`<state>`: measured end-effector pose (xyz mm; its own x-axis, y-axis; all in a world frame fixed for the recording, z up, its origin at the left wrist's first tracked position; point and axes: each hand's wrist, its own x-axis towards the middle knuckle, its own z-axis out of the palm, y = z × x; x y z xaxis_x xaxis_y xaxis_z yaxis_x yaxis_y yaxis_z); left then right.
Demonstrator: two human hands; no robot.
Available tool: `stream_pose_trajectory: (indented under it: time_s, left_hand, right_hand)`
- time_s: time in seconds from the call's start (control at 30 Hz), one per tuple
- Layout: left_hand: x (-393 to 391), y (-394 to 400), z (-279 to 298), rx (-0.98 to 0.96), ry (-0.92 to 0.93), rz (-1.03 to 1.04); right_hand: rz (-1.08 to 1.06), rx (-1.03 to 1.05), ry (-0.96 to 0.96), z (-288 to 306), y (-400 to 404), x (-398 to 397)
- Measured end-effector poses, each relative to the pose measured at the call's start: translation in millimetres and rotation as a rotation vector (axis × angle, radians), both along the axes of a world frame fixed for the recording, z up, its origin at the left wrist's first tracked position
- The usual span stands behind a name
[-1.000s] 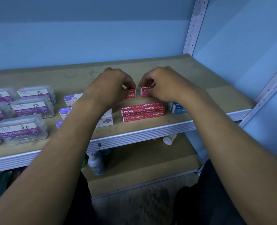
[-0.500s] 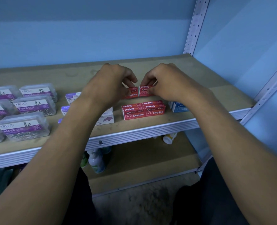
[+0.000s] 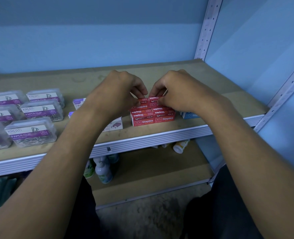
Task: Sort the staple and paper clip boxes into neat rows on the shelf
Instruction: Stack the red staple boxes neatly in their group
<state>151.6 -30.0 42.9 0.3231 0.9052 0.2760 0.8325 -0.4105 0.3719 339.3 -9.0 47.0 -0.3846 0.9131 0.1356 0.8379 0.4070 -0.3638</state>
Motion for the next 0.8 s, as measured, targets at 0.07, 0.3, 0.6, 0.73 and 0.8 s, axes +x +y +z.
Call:
stream_pose_trajectory:
  time_s: [0.07, 0.3, 0.6, 0.73, 0.8]
  left_hand:
    - [1, 0, 0, -0.013, 0.002, 0.004]
    - [2, -2, -2, -0.056, -0.005, 0.004]
    - [3, -3, -3, -0.110, -0.006, -0.020]
    - [1, -4, -3, -0.082, 0.043, -0.027]
    - [1, -6, -2, -0.084, 0.040, -0.034]
  right_hand:
    - [0.007, -0.013, -0.011, 1, -1, 1]
    - [0.021, -0.049, -0.026, 1, -4, 2]
    - [0.022, -0.127, -0.051, 5, -7, 2]
    - [0.036, -0.168, -0.084, 8, -10, 0]
    - [0.048, -0.190, -0.103, 11, -13, 1]
